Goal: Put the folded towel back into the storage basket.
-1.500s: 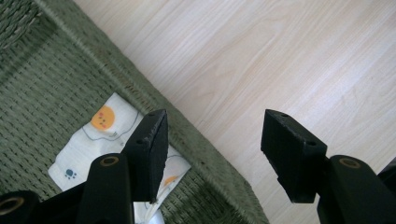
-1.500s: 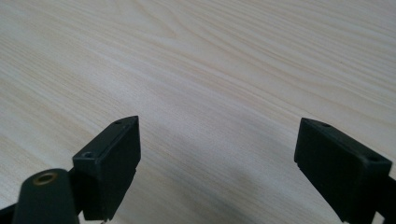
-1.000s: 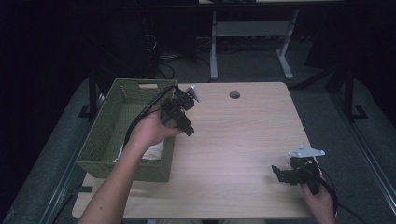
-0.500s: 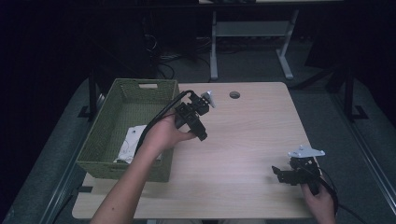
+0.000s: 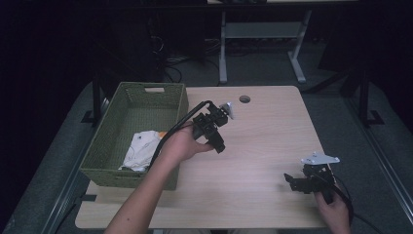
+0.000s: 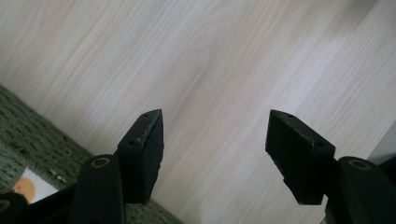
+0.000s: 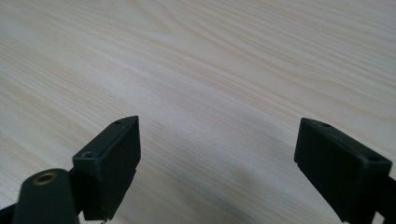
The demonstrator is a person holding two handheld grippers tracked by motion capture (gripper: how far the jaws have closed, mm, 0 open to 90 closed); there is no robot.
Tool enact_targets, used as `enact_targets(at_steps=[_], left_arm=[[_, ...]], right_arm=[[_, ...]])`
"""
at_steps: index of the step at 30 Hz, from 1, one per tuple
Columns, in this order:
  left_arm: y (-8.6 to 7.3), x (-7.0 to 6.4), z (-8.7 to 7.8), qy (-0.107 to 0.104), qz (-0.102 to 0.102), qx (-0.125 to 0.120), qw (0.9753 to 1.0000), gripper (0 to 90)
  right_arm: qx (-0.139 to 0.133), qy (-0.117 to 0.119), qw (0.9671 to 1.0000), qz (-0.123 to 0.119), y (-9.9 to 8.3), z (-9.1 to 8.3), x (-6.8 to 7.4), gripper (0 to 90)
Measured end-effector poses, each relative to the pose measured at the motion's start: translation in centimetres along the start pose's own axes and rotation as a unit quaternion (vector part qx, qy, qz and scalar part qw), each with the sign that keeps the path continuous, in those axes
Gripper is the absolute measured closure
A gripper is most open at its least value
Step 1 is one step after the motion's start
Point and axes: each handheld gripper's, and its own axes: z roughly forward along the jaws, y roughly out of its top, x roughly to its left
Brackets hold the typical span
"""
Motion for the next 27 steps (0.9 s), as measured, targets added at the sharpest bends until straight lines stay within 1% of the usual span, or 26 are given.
enact_targets(at_steps=[1,5,8,18,23,27], left_arm=[[0.1,0.0,0.1,-0.001,0.0,-0.002,1.0,37.2],[0.2,-0.3,0.6,-0.002,0.001,0.002,1.0,36.5],[0.4,-0.6,1.2,-0.007,0.002,0.006,1.0,36.6],[1.1,-1.6,2.4,-0.014,0.007,0.005,0.9999,35.8],[1.4,-2.1,3.0,-0.019,0.006,0.003,0.9998,35.4],[1.6,-2.4,3.5,-0.022,0.01,0.007,0.9997,34.9]], right_arm=[[0.0,0.0,1.0,0.0,0.0,0.0,0.0,14.4],[-0.001,0.0,1.0,0.0,0.0,-0.1,-0.1,14.3],[-0.001,0.0,1.0,0.0,0.0,0.0,-0.1,14.3],[-0.001,0.0,1.0,0.0,0.0,0.0,-0.1,14.4],[-0.001,-0.001,1.0,0.002,-0.1,-0.1,-0.2,14.3],[0.0,0.0,1.0,0.001,-0.1,0.0,-0.2,14.4]])
